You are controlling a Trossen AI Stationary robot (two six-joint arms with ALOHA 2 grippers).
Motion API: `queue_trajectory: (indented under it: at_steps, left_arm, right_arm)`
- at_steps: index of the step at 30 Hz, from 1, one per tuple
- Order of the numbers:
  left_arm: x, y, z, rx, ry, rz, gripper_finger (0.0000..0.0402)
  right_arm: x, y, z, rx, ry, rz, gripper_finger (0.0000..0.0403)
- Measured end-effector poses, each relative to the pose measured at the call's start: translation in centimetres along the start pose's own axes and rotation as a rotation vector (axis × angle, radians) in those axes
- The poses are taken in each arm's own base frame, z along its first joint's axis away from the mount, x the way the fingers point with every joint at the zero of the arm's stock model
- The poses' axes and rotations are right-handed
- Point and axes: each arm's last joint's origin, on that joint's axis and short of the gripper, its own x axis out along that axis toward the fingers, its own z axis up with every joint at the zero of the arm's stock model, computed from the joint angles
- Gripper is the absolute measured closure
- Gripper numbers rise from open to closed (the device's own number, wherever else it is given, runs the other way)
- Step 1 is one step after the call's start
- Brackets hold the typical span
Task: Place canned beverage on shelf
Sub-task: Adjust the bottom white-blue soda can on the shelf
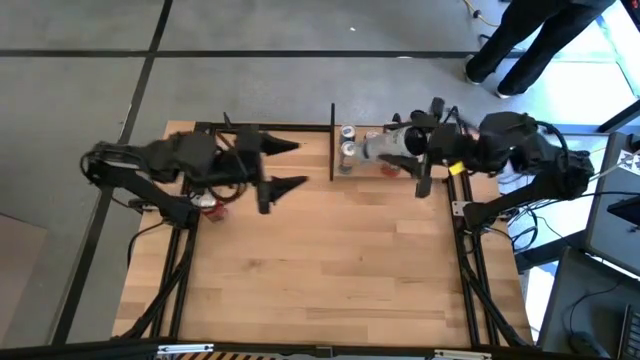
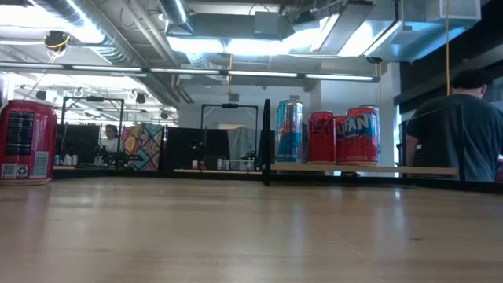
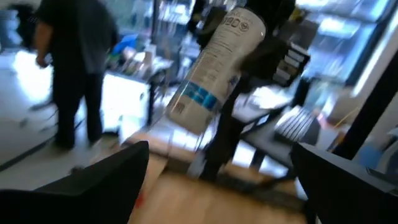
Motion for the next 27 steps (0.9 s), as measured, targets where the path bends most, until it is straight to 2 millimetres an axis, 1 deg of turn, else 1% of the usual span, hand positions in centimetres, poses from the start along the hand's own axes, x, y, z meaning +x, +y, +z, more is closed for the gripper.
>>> queue_trajectory:
  at_steps: [4, 6, 8, 12, 14, 20, 24, 27]
  left_arm:
    - [-2.9, 1.7, 0.0, 0.041, 0.102, 0.074, 0.0012]
    - [-3.8, 2.2, -0.2, 0.062, 0.136, 0.09, 0.0012]
    - [-4.5, 3.0, -0.6, 0.079, 0.155, 0.106, 0.0011]
    - [-5.8, 4.7, -1.7, 0.094, 0.17, 0.118, 0.0011]
    - [-6.1, 5.6, -2.4, 0.078, 0.161, 0.106, 0.0011]
    - [-6.2, 7.4, -4.3, 0.05, 0.115, -0.018, 0.0011]
    - [-5.1, 8.3, -5.4, 0.038, 0.125, -0.036, 0.0011]
    - [-4.3, 8.8, -5.8, 0.027, 0.139, -0.02, 0.0011]
  right_arm:
    - [-1.6, -0.8, -1.0, -0.018, 0.23, -0.118, 0.0177]
    - [-2.5, -1.5, -1.7, 0.002, 0.326, -0.166, 0.0177]
    - [-3.3, -2.2, -2.5, 0.066, 0.393, -0.205, 0.0177]
    - [-4.0, -3.6, -5.6, 0.145, 0.579, -0.319, 0.0177]
    - [-4.0, -4.3, -7.1, 0.176, 0.628, -0.383, 0.0177]
    - [-4.7, -6.7, -11.9, 0.269, 0.689, -0.483, 0.0177]
    - [-5.4, -7.8, -15.5, 0.356, 0.678, -0.478, 0.0177]
    - [-5.9, -8.4, -18.1, 0.368, 0.699, -0.471, 0.0177]
